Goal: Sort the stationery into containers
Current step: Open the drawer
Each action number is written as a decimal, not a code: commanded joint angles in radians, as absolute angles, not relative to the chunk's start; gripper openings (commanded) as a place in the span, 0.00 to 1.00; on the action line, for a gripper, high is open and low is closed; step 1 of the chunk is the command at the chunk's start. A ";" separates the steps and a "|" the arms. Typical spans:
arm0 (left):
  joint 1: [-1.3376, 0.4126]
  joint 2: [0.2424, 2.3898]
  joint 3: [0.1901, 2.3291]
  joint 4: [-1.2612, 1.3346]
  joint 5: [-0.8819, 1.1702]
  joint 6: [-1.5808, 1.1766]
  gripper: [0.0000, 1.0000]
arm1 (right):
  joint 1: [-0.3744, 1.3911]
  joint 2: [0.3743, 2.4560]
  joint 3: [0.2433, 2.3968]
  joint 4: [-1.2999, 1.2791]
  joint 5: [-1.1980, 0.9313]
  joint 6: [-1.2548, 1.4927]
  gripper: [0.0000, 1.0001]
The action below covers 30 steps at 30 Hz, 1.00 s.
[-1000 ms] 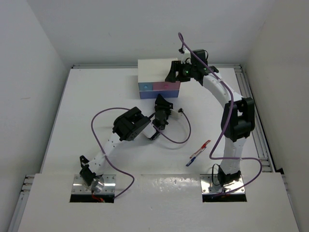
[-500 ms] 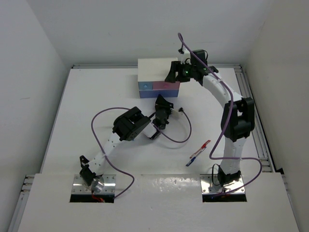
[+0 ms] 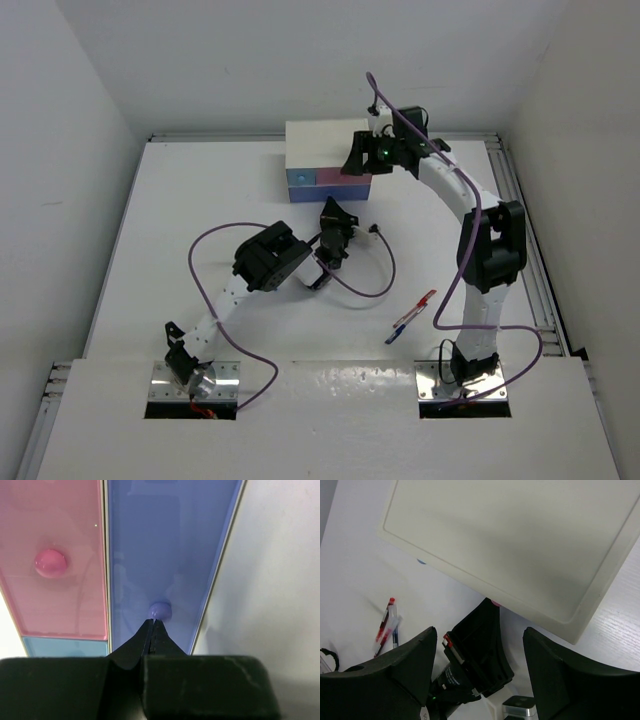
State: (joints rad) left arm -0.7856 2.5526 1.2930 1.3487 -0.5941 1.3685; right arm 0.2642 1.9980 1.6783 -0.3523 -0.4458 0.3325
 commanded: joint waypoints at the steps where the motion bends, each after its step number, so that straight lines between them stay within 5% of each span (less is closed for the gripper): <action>1: -0.799 2.516 1.243 1.690 -0.597 1.348 0.00 | 0.270 1.988 1.664 -0.336 -0.454 0.321 0.69; 13: -0.922 2.136 0.849 1.630 -0.678 1.145 0.02 | 0.279 1.815 1.545 -0.315 -0.427 0.281 0.67; 19: -0.873 1.758 1.029 0.727 -0.704 0.411 0.18 | 0.290 1.557 1.309 -0.085 -0.197 0.139 0.65; 21: -0.766 1.694 1.223 0.163 -0.448 0.132 0.18 | 0.316 1.421 1.136 0.071 -0.094 -0.029 0.65; 26: -0.640 1.611 1.377 -0.102 -0.158 -0.035 0.21 | 0.339 1.276 0.990 0.138 0.049 -0.146 0.76; 29: -0.557 1.560 1.456 -0.216 -0.033 -0.075 0.26 | 0.299 1.223 0.997 0.004 0.042 -0.135 0.64; 30: -0.534 1.545 1.466 -0.238 -0.006 -0.090 0.37 | 0.290 1.215 1.002 -0.039 0.005 -0.146 0.63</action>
